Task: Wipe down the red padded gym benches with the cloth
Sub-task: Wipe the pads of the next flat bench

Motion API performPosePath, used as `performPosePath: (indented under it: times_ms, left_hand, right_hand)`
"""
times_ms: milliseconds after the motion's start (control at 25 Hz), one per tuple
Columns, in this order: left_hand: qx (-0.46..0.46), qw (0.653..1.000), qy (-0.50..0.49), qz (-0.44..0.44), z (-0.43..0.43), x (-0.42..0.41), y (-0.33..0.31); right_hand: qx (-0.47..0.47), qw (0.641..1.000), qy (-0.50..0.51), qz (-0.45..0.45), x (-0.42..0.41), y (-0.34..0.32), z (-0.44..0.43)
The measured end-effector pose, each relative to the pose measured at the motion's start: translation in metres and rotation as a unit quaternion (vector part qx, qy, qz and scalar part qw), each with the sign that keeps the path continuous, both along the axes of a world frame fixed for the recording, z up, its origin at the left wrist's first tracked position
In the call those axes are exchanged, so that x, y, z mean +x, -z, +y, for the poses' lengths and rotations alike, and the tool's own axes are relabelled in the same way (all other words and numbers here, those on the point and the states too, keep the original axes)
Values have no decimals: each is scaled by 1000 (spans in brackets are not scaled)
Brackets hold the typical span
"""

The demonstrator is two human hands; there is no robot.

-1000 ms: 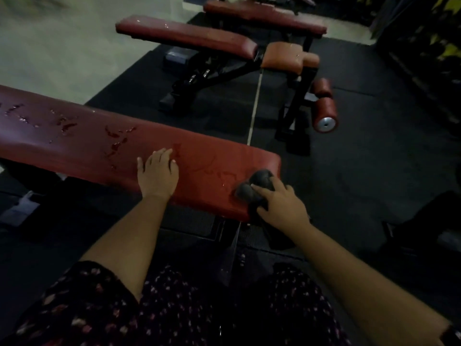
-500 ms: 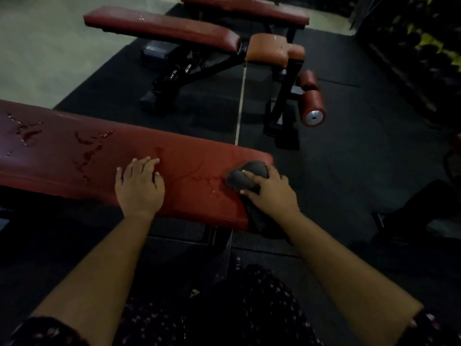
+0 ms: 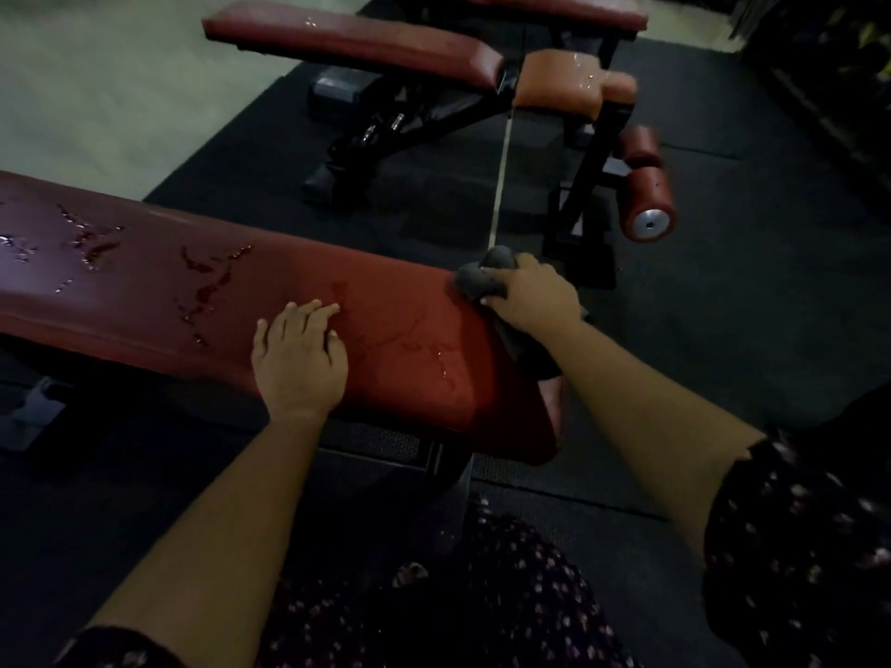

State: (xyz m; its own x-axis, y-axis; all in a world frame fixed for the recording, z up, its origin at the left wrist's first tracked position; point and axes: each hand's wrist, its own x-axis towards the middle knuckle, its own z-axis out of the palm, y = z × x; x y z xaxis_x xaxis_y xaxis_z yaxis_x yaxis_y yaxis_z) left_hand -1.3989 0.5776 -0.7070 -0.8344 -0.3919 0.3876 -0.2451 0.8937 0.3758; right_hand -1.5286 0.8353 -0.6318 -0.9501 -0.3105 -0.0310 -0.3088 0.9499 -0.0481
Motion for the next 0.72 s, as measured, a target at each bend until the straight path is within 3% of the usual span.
performPosePath:
  times_ms: [200, 360, 520, 600, 720]
  left_hand:
    - [2, 1000, -5, -8, 4, 2, -4]
    - [8, 1000, 1, -24, 3, 3, -6]
    - [10, 999, 11, -49, 2, 2, -7]
    - [10, 998, 27, -59, -2, -3, -14]
    - [-15, 997, 56, -56, -19, -7, -24]
  right_hand:
    - [20, 990, -128, 63, 82, 9, -7]
    - [3, 985, -163, 64, 149, 19, -10]
    - [35, 969, -228, 93, 160, 26, -28]
    - [9, 972, -222, 76, 138, 19, -42]
    - [-38, 992, -119, 33, 97, 12, -58]
